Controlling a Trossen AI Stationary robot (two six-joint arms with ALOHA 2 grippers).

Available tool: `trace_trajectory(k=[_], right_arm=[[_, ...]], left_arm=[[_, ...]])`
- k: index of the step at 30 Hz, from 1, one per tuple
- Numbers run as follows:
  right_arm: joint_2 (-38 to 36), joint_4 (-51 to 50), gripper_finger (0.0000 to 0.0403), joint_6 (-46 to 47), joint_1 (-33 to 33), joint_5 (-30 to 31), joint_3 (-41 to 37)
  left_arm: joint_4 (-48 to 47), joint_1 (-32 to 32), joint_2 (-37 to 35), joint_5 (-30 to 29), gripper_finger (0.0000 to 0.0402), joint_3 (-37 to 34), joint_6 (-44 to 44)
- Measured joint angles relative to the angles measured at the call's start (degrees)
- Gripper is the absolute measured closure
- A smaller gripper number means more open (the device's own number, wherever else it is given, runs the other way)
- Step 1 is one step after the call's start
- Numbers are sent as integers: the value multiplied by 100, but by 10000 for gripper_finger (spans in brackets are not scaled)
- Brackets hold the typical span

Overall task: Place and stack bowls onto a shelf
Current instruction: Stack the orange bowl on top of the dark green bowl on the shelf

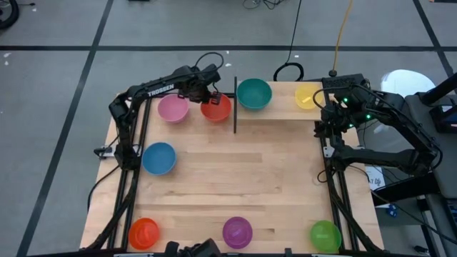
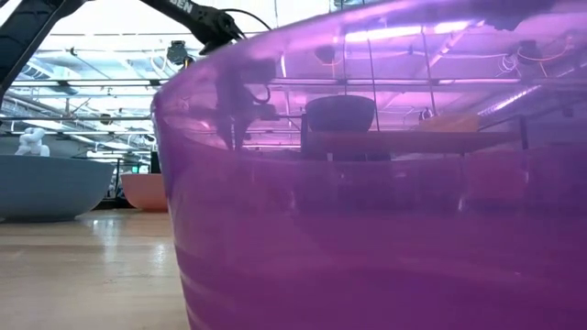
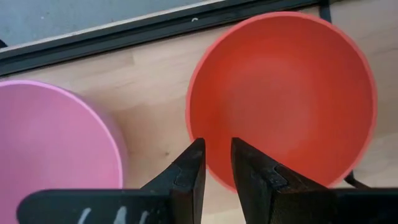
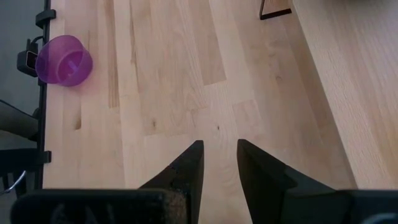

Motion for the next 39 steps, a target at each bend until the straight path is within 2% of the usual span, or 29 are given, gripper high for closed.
trace_trajectory(k=[11,22,32,39], right_arm=[[-1,0,314,-1,0,0,0],[-1,0,314,-5,0,0,0],[1,2,314,3,0,0,0],[0,2,314,6,0,0,0]], left_arm=[[340,129,0,232,320,-501,-18],[1172,173,2,255,320,-999,-11],[1276,196,1,245,321,-898,202],[1183,195,-2,-85,321,-863,168]])
